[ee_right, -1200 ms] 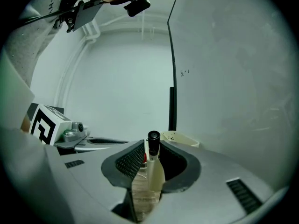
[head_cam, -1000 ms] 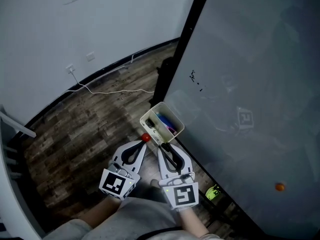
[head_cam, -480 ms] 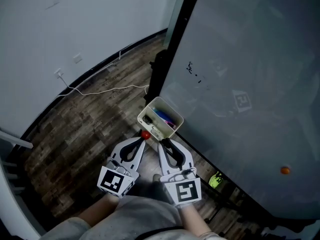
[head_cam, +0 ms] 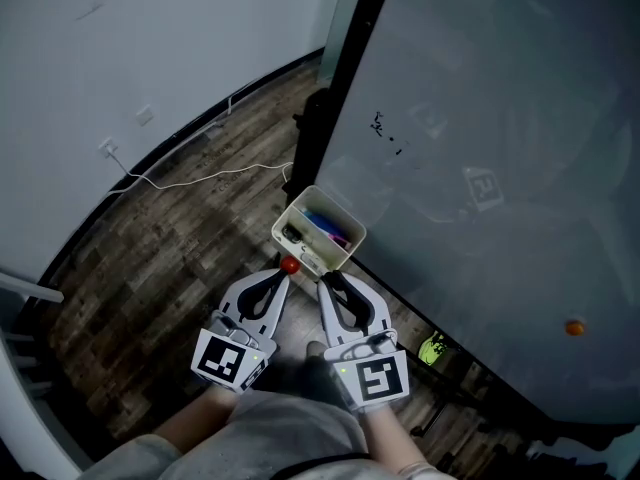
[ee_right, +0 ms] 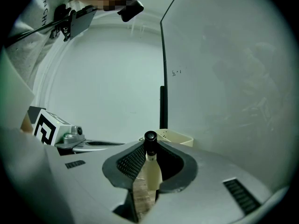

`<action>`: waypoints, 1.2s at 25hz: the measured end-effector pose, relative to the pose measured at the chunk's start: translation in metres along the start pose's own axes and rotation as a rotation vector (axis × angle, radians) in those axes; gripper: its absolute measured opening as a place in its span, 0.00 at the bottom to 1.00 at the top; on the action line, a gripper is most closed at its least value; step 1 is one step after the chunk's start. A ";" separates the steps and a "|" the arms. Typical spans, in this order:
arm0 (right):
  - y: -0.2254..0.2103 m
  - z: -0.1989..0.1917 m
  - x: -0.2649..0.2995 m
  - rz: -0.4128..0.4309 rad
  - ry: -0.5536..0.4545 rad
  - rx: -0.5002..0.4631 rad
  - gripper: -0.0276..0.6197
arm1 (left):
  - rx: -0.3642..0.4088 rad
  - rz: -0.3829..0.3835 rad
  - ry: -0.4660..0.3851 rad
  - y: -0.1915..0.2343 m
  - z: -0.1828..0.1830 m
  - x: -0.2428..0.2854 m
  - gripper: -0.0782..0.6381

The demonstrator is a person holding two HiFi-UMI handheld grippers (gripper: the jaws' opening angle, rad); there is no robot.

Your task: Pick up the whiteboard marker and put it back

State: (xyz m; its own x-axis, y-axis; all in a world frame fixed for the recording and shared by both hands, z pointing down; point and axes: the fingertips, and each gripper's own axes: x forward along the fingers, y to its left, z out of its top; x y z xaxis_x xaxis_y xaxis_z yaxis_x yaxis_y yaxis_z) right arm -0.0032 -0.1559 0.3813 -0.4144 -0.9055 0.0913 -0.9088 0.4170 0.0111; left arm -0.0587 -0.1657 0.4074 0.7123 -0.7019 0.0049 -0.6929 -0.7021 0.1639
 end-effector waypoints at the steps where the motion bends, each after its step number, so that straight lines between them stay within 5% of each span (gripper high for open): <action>1: 0.000 0.000 0.000 0.001 -0.001 0.002 0.17 | -0.001 0.001 0.002 0.001 -0.001 0.000 0.13; 30: -0.010 0.015 0.001 0.030 -0.016 0.024 0.17 | -0.009 -0.080 -0.007 -0.020 -0.006 0.009 0.13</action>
State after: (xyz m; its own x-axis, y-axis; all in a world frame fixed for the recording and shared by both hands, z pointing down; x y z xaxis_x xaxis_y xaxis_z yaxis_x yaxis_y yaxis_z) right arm 0.0045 -0.1626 0.3665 -0.4419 -0.8939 0.0753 -0.8968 0.4421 -0.0150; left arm -0.0378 -0.1567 0.4103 0.7648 -0.6441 -0.0152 -0.6325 -0.7551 0.1727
